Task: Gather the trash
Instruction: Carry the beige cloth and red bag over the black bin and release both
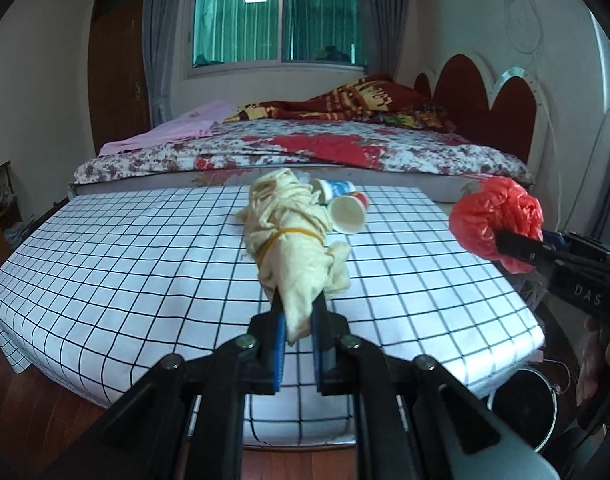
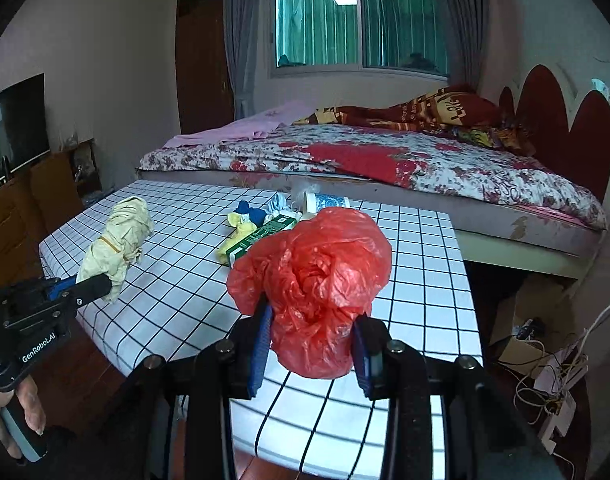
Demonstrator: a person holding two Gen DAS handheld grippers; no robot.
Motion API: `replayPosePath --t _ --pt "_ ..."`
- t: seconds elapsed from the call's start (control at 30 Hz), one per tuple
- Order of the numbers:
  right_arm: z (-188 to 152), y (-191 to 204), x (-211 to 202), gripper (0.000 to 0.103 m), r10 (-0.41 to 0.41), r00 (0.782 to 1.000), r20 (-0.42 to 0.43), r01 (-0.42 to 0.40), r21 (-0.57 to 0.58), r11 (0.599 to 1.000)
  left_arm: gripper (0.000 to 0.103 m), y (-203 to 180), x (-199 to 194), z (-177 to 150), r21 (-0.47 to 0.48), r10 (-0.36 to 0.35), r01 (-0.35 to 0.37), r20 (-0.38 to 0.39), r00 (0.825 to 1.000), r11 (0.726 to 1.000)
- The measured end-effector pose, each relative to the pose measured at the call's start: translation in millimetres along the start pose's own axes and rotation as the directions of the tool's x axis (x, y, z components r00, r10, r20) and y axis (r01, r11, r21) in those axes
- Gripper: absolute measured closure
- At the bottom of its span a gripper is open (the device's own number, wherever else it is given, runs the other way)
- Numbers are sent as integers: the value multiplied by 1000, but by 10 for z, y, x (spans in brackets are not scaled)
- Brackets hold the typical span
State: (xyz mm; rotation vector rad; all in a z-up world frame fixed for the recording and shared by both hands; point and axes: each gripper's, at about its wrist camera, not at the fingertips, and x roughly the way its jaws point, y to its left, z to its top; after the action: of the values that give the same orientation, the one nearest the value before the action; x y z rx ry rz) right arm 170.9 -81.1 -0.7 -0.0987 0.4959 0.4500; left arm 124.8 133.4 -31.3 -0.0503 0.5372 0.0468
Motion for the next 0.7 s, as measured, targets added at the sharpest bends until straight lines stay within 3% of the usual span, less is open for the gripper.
replayPosePath --t 0.23,0.7 --pt "-99 -120 -405 66 -28 999 46 26 45 999 91 -235 -291 -102 26 -36 35 32 999 999" --pt "-420 -521 -966 66 -122 990 66 113 127 985 91 -841 -443 -244 96 -159 155 37 987 983"
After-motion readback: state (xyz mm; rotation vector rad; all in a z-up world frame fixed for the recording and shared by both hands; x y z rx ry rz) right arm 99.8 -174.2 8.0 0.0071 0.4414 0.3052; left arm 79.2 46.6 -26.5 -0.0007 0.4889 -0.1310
